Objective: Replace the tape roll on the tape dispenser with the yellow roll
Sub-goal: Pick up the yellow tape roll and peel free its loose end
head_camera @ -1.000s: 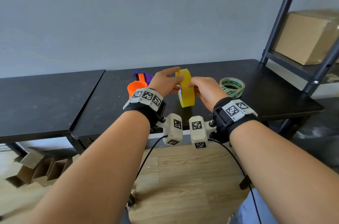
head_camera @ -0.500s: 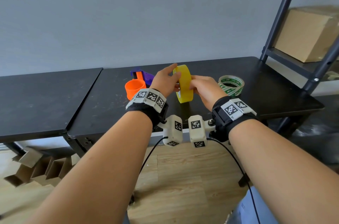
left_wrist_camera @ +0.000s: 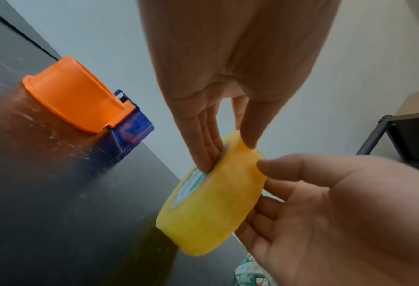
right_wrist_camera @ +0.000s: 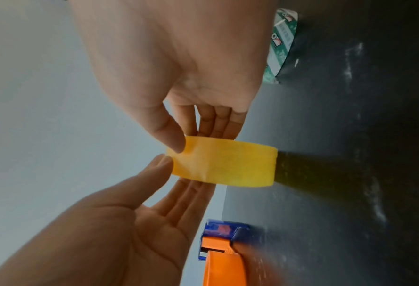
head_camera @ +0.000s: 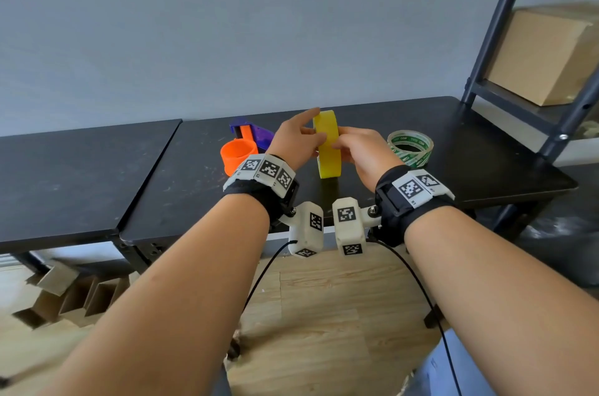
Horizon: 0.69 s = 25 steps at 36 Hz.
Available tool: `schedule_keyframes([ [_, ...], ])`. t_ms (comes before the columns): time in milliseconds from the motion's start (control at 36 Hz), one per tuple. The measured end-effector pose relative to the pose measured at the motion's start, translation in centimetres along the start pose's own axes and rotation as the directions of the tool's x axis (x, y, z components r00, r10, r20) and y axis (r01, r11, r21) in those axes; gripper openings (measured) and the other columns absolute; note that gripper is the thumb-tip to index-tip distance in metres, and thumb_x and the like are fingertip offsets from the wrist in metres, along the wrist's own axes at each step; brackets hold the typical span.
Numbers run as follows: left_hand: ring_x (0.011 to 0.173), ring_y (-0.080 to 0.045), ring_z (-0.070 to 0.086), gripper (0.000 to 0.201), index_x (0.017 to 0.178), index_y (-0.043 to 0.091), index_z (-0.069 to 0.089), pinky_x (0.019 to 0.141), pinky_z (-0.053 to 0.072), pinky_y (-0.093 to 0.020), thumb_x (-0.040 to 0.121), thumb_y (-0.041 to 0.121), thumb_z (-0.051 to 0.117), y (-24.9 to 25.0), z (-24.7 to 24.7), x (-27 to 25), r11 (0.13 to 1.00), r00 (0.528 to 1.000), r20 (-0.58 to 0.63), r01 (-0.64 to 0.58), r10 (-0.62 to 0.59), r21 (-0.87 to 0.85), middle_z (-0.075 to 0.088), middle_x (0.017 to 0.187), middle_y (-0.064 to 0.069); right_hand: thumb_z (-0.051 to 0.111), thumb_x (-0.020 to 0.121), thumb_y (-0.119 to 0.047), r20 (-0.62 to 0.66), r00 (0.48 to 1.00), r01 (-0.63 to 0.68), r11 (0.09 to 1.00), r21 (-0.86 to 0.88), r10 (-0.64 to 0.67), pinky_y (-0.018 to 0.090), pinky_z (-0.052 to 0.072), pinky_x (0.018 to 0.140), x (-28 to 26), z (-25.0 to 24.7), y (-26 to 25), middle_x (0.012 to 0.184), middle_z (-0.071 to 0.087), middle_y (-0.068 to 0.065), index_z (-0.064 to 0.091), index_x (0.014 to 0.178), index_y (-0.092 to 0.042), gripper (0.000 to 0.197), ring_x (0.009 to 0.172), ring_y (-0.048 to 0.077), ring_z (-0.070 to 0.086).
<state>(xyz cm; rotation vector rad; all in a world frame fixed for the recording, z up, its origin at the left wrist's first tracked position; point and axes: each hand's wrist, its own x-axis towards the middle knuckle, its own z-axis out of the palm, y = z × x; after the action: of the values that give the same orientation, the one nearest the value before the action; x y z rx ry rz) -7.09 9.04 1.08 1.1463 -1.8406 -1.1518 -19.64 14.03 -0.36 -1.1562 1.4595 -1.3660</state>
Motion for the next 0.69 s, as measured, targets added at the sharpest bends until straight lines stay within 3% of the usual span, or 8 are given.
schedule_keyframes([
  [111, 0.094, -0.028, 0.072, 0.051, 0.139, 0.020, 0.050, 0.090, 0.058, -0.042, 0.090, 0.006, 0.060, 0.4, -0.4, -0.1, 0.998, 1.000, -0.001, 0.010, -0.010, -0.063, 0.072, 0.107, -0.016, 0.053, 0.083, 0.000, 0.000, 1.000, -0.010, 1.000, 0.014, 0.010, 0.048, 0.049, 0.102, 0.1, 0.1, -0.2, 0.113, 0.070, 0.022, 0.072, 0.092, -0.021, 0.030, 0.110, 0.036, 0.065],
  [222, 0.090, -0.030, 0.074, 0.048, 0.136, 0.019, 0.053, 0.089, 0.058, -0.042, 0.090, 0.009, 0.061, 0.6, -0.5, 0.1, 0.994, 0.999, -0.042, 0.026, -0.031, -0.103, 0.073, 0.102, -0.019, 0.055, 0.066, -0.009, 0.006, 1.000, -0.023, 1.000, 0.003, 0.023, 0.051, 0.048, 0.101, -0.2, 0.2, -0.1, 0.109, 0.071, 0.021, 0.076, 0.084, -0.022, 0.031, 0.110, 0.038, 0.065],
  [444, 0.095, -0.034, 0.072, 0.042, 0.132, 0.009, 0.055, 0.087, 0.058, -0.046, 0.091, 0.008, 0.063, 0.5, -1.3, 0.2, 0.933, 0.985, -0.113, 0.082, -0.129, -0.352, 0.068, 0.113, -0.022, 0.057, 0.064, -0.018, -0.004, 1.000, -0.010, 0.999, -0.050, 0.010, 0.050, 0.046, 0.104, -1.1, 0.3, -0.2, 0.110, 0.073, 0.009, 0.076, 0.085, -0.035, 0.032, 0.111, 0.031, 0.063],
  [500, 0.095, -0.033, 0.072, 0.042, 0.133, 0.008, 0.055, 0.088, 0.058, -0.046, 0.091, 0.012, 0.063, 0.4, -1.4, 0.1, 0.933, 0.984, -0.128, 0.070, -0.123, -0.353, 0.069, 0.111, -0.021, 0.059, 0.066, -0.020, -0.011, 1.000, -0.007, 0.999, -0.051, 0.006, 0.050, 0.047, 0.103, -1.2, 0.3, -0.3, 0.109, 0.073, 0.011, 0.077, 0.089, -0.032, 0.031, 0.111, 0.032, 0.064],
  [583, 0.094, -0.031, 0.073, 0.044, 0.135, 0.010, 0.054, 0.088, 0.058, -0.046, 0.093, 0.019, 0.062, 0.6, -1.3, -0.2, 0.956, 0.987, -0.126, 0.059, -0.098, -0.286, 0.070, 0.111, -0.019, 0.058, 0.077, -0.014, -0.033, 0.999, -0.012, 0.999, -0.031, 0.011, 0.048, 0.049, 0.102, -1.6, 0.5, -0.7, 0.110, 0.072, 0.016, 0.076, 0.080, -0.025, 0.022, 0.110, 0.034, 0.065],
  [694, 0.092, -0.031, 0.072, 0.046, 0.140, 0.017, 0.049, 0.086, 0.059, -0.044, 0.095, 0.025, 0.058, 1.3, -1.2, -0.9, 0.991, 0.995, -0.086, 0.037, -0.049, -0.131, 0.069, 0.111, -0.015, 0.058, 0.080, -0.013, -0.086, 0.996, -0.021, 1.000, 0.010, 0.022, 0.051, 0.049, 0.100, -1.5, 0.7, -0.9, 0.110, 0.070, 0.022, 0.074, 0.090, -0.009, 0.020, 0.109, 0.038, 0.064],
])
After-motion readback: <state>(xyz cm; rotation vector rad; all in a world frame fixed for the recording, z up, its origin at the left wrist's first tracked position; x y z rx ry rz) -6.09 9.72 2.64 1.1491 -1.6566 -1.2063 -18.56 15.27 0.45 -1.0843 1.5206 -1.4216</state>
